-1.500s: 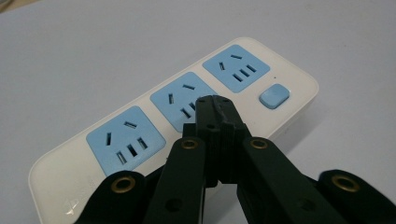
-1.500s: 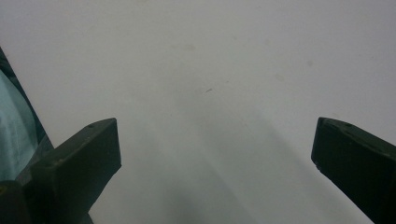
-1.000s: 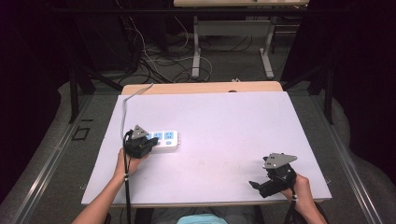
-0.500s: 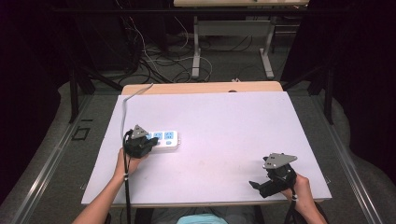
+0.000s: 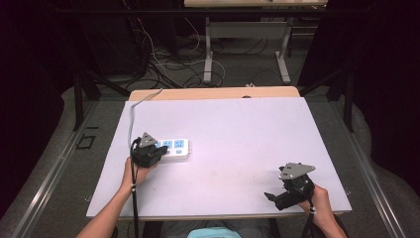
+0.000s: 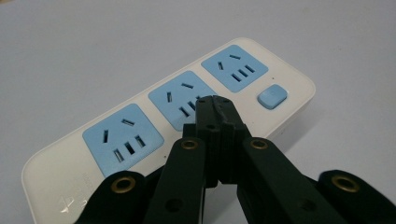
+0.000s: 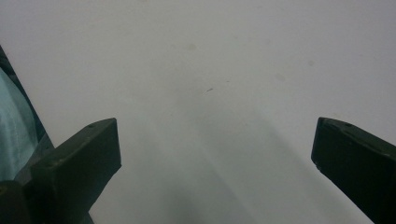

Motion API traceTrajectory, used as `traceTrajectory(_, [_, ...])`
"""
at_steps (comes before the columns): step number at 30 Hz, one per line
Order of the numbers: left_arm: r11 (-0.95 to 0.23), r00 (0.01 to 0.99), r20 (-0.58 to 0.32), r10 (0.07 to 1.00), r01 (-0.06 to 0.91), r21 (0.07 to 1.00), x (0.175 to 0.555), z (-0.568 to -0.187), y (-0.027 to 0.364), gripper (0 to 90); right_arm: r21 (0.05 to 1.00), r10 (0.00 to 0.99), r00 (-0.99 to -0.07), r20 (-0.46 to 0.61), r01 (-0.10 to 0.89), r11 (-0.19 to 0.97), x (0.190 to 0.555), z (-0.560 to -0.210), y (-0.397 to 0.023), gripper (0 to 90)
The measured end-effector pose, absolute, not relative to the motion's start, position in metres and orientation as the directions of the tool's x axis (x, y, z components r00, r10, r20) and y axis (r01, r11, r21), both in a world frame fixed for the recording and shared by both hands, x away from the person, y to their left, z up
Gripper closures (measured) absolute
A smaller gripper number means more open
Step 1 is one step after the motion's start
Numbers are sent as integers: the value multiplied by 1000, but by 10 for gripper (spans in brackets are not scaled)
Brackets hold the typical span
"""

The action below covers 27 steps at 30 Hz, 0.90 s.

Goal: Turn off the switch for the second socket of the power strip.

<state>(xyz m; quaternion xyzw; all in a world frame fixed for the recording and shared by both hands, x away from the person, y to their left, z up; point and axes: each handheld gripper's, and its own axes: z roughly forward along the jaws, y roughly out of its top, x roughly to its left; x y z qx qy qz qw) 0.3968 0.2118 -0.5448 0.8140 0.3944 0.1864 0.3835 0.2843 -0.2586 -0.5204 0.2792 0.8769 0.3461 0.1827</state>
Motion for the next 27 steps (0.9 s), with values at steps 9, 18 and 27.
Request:
traceTrajectory(9, [-397,627,8,779,484,780,396,-541,211,900,710,622,-774,-122,370,599,283,-520,-258,9])
traceTrajectory(18, [-399,631,7,776,482,780,396,-541,209,870,708,613,-781,-121,365,605,283,-520,-258,9])
traceTrajectory(27, [-382,622,3,783,476,792,395,-535,211,704,708,613,-781,-121,365,605,283,-520,-258,9])
